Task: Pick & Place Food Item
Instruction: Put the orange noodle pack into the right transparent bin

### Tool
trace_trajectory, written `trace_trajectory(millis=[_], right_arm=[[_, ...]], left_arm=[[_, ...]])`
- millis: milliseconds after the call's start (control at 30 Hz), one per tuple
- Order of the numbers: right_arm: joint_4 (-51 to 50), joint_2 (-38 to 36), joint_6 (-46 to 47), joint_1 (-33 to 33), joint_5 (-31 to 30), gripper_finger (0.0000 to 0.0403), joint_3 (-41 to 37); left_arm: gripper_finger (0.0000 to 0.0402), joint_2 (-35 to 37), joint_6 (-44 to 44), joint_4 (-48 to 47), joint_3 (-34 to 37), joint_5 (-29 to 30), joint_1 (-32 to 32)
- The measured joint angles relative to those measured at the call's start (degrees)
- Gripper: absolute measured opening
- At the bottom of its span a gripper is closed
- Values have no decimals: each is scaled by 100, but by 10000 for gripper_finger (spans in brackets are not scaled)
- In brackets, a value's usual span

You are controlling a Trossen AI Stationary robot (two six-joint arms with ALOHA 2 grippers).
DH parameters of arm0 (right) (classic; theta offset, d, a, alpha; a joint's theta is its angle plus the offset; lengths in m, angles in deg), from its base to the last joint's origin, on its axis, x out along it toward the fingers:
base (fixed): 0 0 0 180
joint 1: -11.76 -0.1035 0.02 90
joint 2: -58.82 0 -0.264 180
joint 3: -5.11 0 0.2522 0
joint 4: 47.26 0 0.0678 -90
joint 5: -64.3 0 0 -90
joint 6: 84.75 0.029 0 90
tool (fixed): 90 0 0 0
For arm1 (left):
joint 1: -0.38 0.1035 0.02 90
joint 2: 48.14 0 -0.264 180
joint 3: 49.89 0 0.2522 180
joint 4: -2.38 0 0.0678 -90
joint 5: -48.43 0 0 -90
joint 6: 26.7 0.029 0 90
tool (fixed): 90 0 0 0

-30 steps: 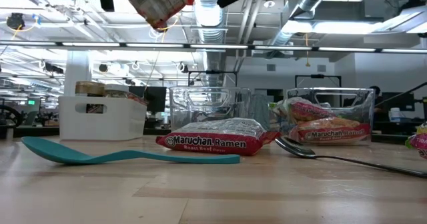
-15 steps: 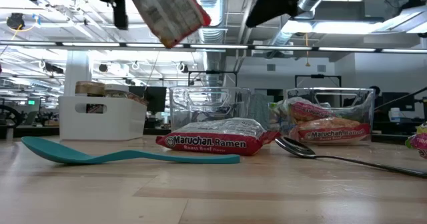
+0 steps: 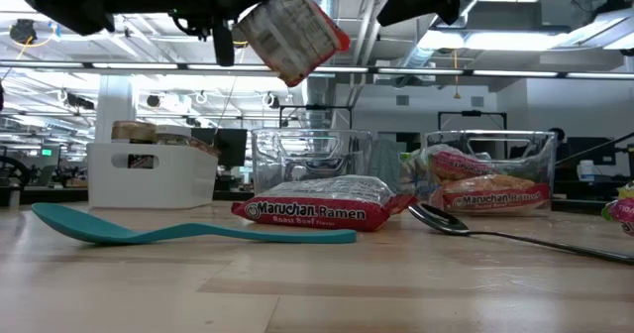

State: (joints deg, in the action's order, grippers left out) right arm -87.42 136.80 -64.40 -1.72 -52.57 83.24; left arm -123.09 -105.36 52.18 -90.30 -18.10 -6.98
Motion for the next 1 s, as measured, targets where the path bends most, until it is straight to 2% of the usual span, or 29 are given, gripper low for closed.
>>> trace_trajectory(millis=[433, 567, 767, 1000], right_arm=[[535, 5, -146, 52, 33, 0, 1], [637, 5, -140, 90, 62, 12, 1], [635, 5, -126, 90, 67, 26, -1], [524, 8, -129, 85, 154, 23, 1]], left_arm=[[0, -64, -138, 243, -89, -179, -28], [0, -62, -135, 217, -263, -311, -28], [0, -64, -126, 177, -297, -378, -28], [0, -64, -133, 213, -297, -383, -28]])
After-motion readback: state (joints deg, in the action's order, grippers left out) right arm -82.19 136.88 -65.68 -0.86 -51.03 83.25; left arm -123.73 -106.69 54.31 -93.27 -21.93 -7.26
